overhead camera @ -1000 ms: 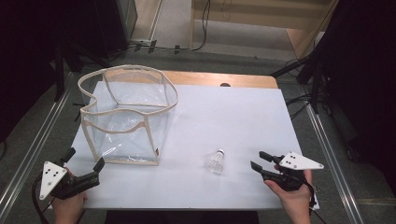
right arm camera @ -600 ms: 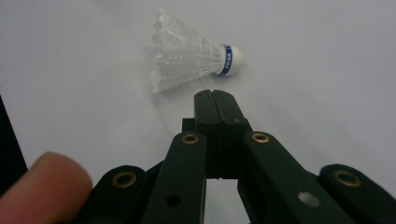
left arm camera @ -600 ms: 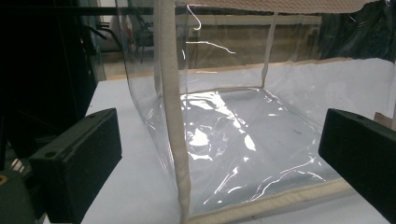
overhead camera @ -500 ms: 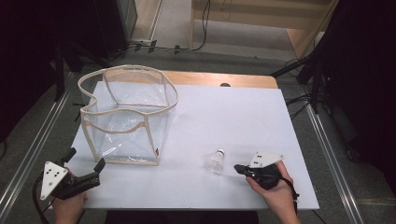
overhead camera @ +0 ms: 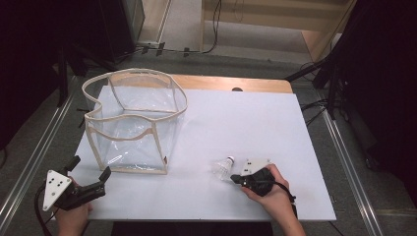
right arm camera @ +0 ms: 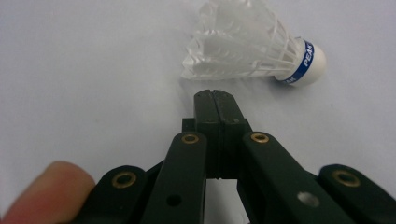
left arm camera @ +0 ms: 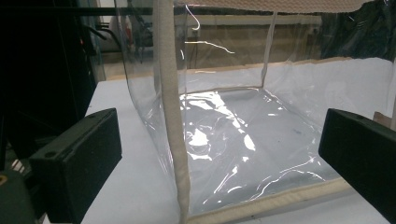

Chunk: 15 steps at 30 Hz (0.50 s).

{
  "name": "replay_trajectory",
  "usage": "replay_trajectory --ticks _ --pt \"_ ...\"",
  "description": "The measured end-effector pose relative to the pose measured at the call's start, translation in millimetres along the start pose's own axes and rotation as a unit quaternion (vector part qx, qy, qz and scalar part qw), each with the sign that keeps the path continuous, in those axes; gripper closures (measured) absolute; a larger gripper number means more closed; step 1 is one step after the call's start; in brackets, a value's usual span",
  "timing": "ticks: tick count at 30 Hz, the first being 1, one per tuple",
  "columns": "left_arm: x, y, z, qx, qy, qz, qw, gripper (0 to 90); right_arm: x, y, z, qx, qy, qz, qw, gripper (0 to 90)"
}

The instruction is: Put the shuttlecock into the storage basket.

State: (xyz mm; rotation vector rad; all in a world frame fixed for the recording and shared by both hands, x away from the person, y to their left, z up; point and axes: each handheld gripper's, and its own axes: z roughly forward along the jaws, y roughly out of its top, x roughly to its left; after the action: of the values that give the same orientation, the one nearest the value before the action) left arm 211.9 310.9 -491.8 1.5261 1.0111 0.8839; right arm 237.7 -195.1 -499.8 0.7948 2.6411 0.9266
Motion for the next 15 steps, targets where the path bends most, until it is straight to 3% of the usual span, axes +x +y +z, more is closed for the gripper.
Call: replay_trajectory --ticks 11,15 --pt "-0.1 0.0 0.1 0.001 0.000 0.000 1.0000 0.0 1.1 30.4 18.0 -0.018 0.011 0.005 0.9998 87.4" --pt "-0.4 0.0 0.3 0.000 0.000 0.001 1.0000 0.0 -2.4 40.0 23.6 -0.012 0.007 0.005 0.9999 87.4"
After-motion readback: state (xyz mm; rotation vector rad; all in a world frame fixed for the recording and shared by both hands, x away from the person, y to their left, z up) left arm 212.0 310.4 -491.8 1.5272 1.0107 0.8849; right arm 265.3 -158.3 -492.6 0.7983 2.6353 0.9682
